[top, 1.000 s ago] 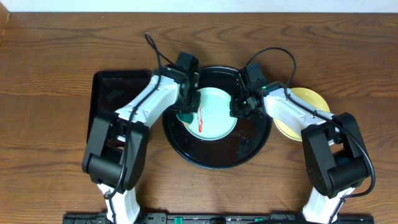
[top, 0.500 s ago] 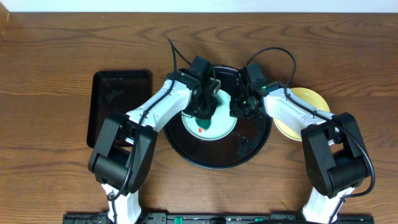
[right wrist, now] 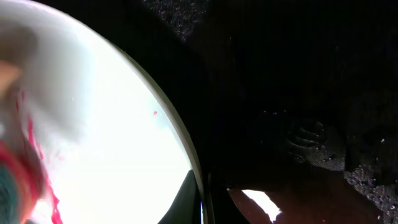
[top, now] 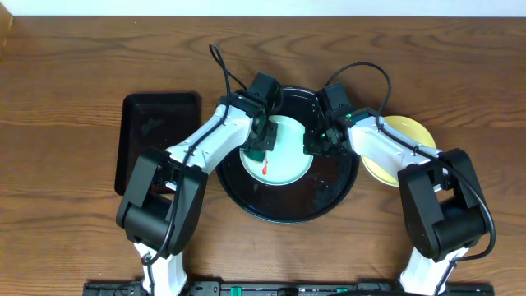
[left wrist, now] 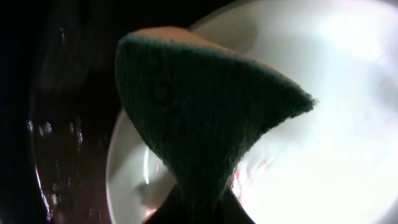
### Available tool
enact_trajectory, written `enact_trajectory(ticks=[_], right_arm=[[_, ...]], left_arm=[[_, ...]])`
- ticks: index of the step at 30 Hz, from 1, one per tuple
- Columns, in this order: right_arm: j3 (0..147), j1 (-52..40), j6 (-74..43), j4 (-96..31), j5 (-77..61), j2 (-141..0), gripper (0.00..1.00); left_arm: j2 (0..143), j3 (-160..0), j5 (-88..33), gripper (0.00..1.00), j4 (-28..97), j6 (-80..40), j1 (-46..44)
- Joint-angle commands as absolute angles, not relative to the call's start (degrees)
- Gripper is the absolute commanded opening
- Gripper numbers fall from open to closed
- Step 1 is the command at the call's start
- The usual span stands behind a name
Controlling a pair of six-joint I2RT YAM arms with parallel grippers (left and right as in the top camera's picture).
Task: Clean dirty plates on tray and stack at the side
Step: 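Scrub the pale green plate with the sponge while right gripper holds it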
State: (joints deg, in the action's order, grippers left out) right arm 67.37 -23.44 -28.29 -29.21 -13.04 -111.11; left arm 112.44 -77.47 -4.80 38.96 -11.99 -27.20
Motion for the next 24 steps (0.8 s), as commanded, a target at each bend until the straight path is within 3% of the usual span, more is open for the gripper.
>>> enact_trajectory(ticks=[1, 6, 15, 24], right_arm=[[66.89, -24.86, -29.54, -28.91, -13.15, -114.02, 0.01], [66.89, -24.86, -29.56, -28.88, -13.15, -114.02, 0.01], [66.89, -24.86, -29.54, -28.93, -13.15, -114.02, 0.01], [66.89, -24.86, -29.54, -28.91, -13.15, -114.02, 0.01]], left_arm=[[113.36, -77.03, -10.92, 0.07, 41.45, -10.17, -26.98], [113.36, -77.03, -14.72, 0.08, 40.66, -7.55, -26.96], [113.49, -77.03, -2.83, 0.07, 30.26, -7.57, -26.92], [113.56, -77.03, -9.91, 0.08, 39.38, -7.51, -26.94]])
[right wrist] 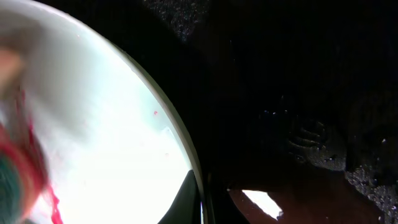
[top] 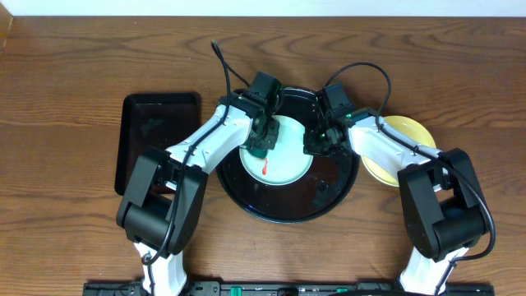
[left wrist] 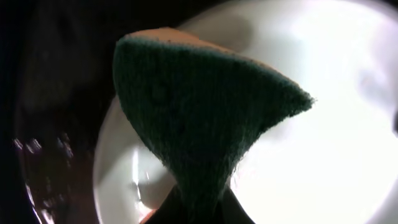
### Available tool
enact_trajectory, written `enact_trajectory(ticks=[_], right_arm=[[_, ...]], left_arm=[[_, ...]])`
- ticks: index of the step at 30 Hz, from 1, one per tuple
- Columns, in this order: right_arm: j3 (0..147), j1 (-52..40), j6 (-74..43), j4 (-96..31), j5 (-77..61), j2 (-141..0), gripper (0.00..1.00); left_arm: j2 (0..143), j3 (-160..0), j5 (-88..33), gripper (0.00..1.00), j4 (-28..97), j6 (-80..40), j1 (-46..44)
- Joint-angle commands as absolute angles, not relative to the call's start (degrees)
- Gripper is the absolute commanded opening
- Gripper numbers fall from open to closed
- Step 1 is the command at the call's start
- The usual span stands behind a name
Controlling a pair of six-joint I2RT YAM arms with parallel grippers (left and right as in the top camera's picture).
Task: Clean dirty plates on tray and stack at the side
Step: 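Scrub the pale green plate with the sponge while right gripper holds it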
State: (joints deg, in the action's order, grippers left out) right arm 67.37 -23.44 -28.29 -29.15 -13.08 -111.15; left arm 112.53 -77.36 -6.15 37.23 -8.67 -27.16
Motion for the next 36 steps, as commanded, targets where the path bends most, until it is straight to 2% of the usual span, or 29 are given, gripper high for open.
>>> enact_trajectory(ticks=[1, 5, 14, 19, 22, 29, 36], right_arm=[[66.89, -24.86, -29.54, -28.88, -13.15, -114.02, 0.01], [66.89, -24.84, -29.56, -28.91, -13.72, -114.02, 0.01], [66.78, -24.86, -29.80, -29.36, -17.04, -114.80, 0.01], [66.78, -24.67, -30.00, -29.12, -17.63, -115.44, 0.01], [66.78, -24.67, -30.00, -28.91, -17.63, -115.44, 0.01], [66.78, -24.84, -30.20, -28.88, -17.61, -115.44, 0.01], [66.78, -24.86, -30.20, -28.88, -17.61, -115.44, 0.01]], left_arm=[[113.56, -77.03, -11.79, 0.08, 40.49, -6.94, -26.92], [113.56, -77.03, -15.42, 0.08, 41.93, -4.29, -26.92], [113.56, -77.03, -9.13, 0.07, 35.57, -5.19, -24.18], [113.56, -77.03, -6.83, 0.07, 36.23, -8.08, -22.81], [113.56, -77.03, -8.91, 0.07, 39.35, -8.45, -22.81], [113.56, -77.03, -23.88, 0.07, 44.01, -3.60, -22.83], [113.58, -77.03, -20.69, 0.07, 36.07, -3.68, -22.65]])
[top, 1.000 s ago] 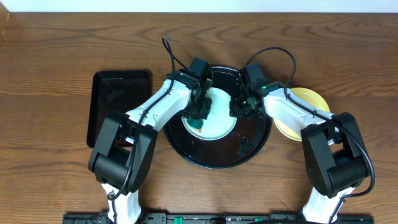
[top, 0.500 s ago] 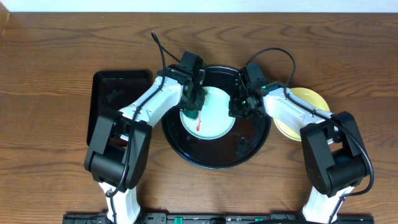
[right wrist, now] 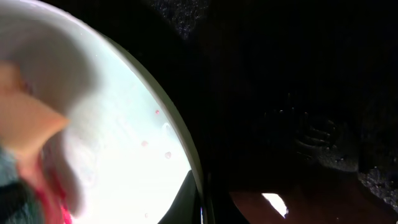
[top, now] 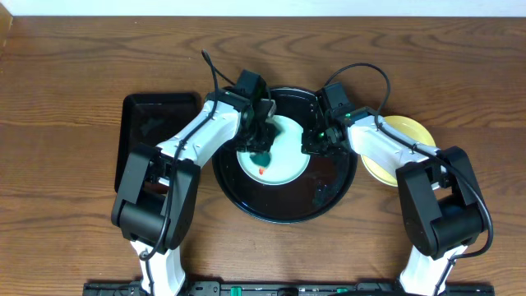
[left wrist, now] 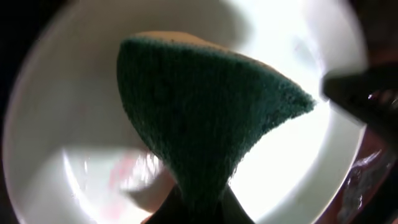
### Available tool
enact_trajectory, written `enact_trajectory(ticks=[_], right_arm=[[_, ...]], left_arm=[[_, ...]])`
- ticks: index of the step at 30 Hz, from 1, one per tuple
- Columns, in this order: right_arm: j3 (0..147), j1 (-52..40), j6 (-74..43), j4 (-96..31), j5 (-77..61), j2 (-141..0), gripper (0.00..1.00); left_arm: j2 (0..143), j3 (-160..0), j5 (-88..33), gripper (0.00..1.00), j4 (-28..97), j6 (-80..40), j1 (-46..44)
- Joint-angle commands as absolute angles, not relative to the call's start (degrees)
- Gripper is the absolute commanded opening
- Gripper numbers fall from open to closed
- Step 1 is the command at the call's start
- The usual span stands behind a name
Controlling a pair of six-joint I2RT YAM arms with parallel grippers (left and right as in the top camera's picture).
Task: Clean dirty plates on tray and stack at the side
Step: 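Scrub the pale green plate with the sponge while right gripper holds it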
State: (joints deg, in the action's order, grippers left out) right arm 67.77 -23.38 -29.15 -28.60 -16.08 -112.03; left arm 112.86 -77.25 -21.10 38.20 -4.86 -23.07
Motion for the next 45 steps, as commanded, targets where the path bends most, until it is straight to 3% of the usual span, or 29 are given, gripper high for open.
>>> enact_trajectory(ticks=[1, 7, 11, 18, 24, 34, 45], right_arm=[[66.78, -24.86, -30.20, -28.88, -17.61, -115.44, 0.01], [66.78, -24.86, -30.20, -28.93, -17.61, -115.44, 0.01], [66.78, -24.86, -30.20, -28.88, -17.58, -115.44, 0.01], [66.78, -24.86, -30.20, -28.93, -17.63, -115.44, 0.01], [66.78, -24.86, -30.20, -28.91, -17.63, -115.44, 0.01], [66.78, -24.86, -30.20, -28.91, -17.61, -115.44, 0.01], [66.78, -24.86, -30.17, -28.75, -17.63, -115.44, 0.01]], left_arm=[[113.58, -77.03, -19.14, 0.07, 34.94, -3.68, -22.65], [113.58, -77.03, -9.58, 0.08, 30.72, -3.70, -22.68], [113.60, -77.03, -9.58, 0.07, 34.11, -5.39, -22.68], [113.60, -77.03, -20.51, 0.07, 43.55, -5.08, -22.94], [113.58, -77.03, -24.29, 0.07, 39.72, -2.57, -22.76], [113.60, -77.03, -7.05, 0.07, 29.10, -4.47, -22.57], [113.82, -77.03, -11.20, 0.08, 43.09, -5.63, -25.12]])
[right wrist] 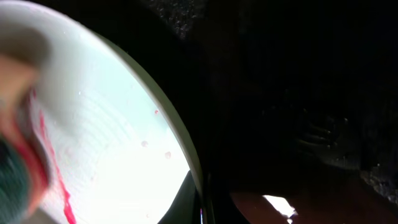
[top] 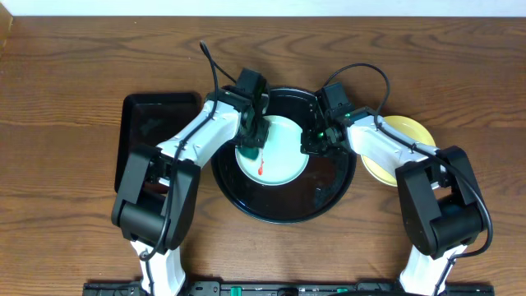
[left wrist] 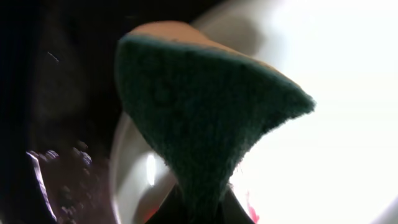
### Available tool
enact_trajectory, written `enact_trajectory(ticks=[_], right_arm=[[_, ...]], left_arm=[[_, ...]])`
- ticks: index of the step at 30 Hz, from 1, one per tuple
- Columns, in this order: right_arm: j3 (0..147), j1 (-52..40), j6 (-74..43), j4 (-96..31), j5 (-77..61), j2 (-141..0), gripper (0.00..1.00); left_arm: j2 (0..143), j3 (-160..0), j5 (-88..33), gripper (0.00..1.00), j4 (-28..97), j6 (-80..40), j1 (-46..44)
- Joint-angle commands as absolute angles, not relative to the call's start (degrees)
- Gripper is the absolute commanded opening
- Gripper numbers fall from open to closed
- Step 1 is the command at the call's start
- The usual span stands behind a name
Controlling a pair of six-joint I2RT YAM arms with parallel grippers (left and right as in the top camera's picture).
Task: Clean dirty plates on tray and stack at the side
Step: 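Scrub the pale green plate with the sponge while right gripper holds it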
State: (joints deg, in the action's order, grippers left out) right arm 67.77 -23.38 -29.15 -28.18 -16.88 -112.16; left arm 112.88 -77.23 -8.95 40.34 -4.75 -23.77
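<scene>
A pale green plate (top: pixel 278 154) with a red smear (top: pixel 260 168) lies in the round black tray (top: pixel 329 197). My left gripper (top: pixel 252 141) is shut on a green sponge (left wrist: pixel 199 118), which rests at the plate's left edge. The plate (left wrist: pixel 323 124) fills the right of the left wrist view. My right gripper (top: pixel 310 144) is shut on the plate's right rim (right wrist: pixel 189 158). The red smear (right wrist: pixel 53 168) also shows in the right wrist view.
A yellow plate (top: pixel 403 148) lies on the table right of the tray. A rectangular black tray (top: pixel 152 131) sits at the left. The wooden table (top: pixel 66 66) surrounds both.
My left gripper and the sponge have shifted from the plate's middle-left toward its upper left edge. The red smear now shows as a longer streak. The right gripper has stayed on the rim.
At first the sponge pressed on the plate's left part, with a red streak below it, while my right gripper held the right rim. The sponge then sat a little higher, later over the smear, and now at the left edge. The red streak remains.
</scene>
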Motion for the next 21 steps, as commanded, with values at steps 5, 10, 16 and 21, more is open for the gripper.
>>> enact_trajectory(ticks=[5, 10, 16, 21], right_arm=[[66.78, -24.86, -30.20, -28.86, -17.65, -115.44, 0.01], [66.78, -24.86, -30.20, -28.88, -17.65, -115.44, 0.01], [66.78, -24.86, -30.17, -28.93, -17.65, -115.44, 0.01], [66.78, -24.86, -30.13, -29.15, -17.63, -115.44, 0.01]], left_arm=[[113.82, -77.03, -17.08, 0.08, 47.42, -5.58, -27.35], [113.82, -77.03, -20.51, 0.08, 45.91, -5.61, -27.44], [113.82, -77.03, -18.11, 0.07, 36.86, -5.67, -25.50], [113.93, -77.03, -2.96, 0.07, 32.86, -8.73, -25.04]])
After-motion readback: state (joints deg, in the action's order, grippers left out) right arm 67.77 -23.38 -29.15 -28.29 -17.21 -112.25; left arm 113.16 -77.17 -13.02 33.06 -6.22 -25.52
